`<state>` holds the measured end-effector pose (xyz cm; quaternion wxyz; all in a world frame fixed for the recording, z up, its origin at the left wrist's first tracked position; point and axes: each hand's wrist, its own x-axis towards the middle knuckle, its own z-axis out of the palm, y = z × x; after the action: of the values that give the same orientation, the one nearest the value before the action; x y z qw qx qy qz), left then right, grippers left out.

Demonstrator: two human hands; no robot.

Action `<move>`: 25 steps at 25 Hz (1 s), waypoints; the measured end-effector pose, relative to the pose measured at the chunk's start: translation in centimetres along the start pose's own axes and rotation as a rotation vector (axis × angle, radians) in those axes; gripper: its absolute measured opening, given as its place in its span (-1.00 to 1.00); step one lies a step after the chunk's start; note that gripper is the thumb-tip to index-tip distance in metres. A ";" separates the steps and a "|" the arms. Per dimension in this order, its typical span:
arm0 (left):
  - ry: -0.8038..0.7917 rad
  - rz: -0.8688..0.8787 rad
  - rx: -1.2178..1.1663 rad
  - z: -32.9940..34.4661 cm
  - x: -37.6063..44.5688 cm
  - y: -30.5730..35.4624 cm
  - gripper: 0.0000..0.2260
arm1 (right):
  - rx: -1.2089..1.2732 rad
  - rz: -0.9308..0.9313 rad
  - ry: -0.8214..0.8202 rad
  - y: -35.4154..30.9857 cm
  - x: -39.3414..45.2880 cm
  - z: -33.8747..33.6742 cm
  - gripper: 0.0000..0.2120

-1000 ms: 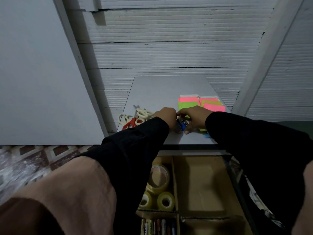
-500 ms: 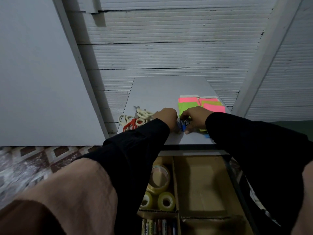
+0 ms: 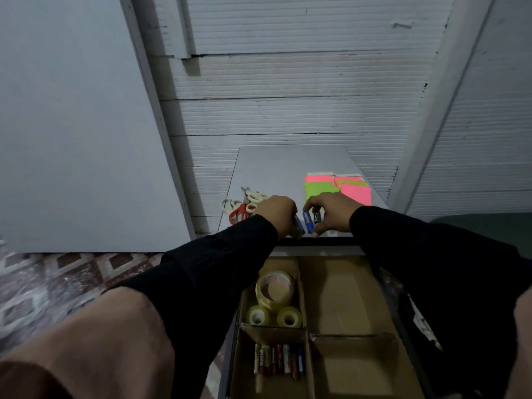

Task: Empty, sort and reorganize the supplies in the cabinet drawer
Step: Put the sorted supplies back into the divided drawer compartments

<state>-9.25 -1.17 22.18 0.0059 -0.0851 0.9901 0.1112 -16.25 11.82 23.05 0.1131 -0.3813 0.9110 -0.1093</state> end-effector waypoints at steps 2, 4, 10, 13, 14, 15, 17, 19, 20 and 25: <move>0.007 0.011 0.019 -0.1 -2.7 -0.2 -0.60 | -0.008 -0.013 -0.008 -1.5 -1.7 0.2 -0.40; -0.001 0.007 0.019 0.0 -5.5 -0.5 -0.61 | -0.036 -0.038 -0.009 -3.1 -3.5 0.6 -0.41; -0.050 -0.021 -0.023 2.4 -13.0 -1.9 -0.63 | 0.018 -0.044 -0.110 -6.5 -8.4 4.8 -0.44; -0.081 -0.042 -0.030 4.1 -16.1 -3.0 -0.64 | 0.071 -0.020 -0.206 -7.7 -10.4 8.1 -0.46; -0.081 -0.046 -0.036 4.4 -16.8 -3.4 -0.65 | 0.089 -0.018 -0.235 -7.9 -10.9 9.2 -0.47; -0.078 -0.048 -0.041 4.7 -17.4 -3.9 -0.66 | 0.097 -0.021 -0.256 -8.1 -11.3 10.3 -0.48; -0.090 -0.058 -0.028 5.3 -18.9 -5.0 -0.68 | 0.132 -0.004 -0.311 -8.4 -11.9 12.9 -0.48; -0.098 -0.077 -0.037 6.1 -20.1 -6.4 -0.69 | 0.199 0.040 -0.376 -8.7 -12.1 15.5 -0.51; -0.097 -0.092 -0.060 6.5 -20.6 -7.0 -0.69 | 0.174 0.054 -0.385 -8.9 -12.0 16.7 -0.52; -0.129 -0.141 -0.131 8.2 -22.9 -9.2 -0.59 | -0.062 0.064 -0.371 -10.0 -10.0 20.7 -0.52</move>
<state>14.80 -4.37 12.86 0.0720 -0.1476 0.9699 0.1800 3.27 9.86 7.43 0.2705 -0.3690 0.8892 -0.0053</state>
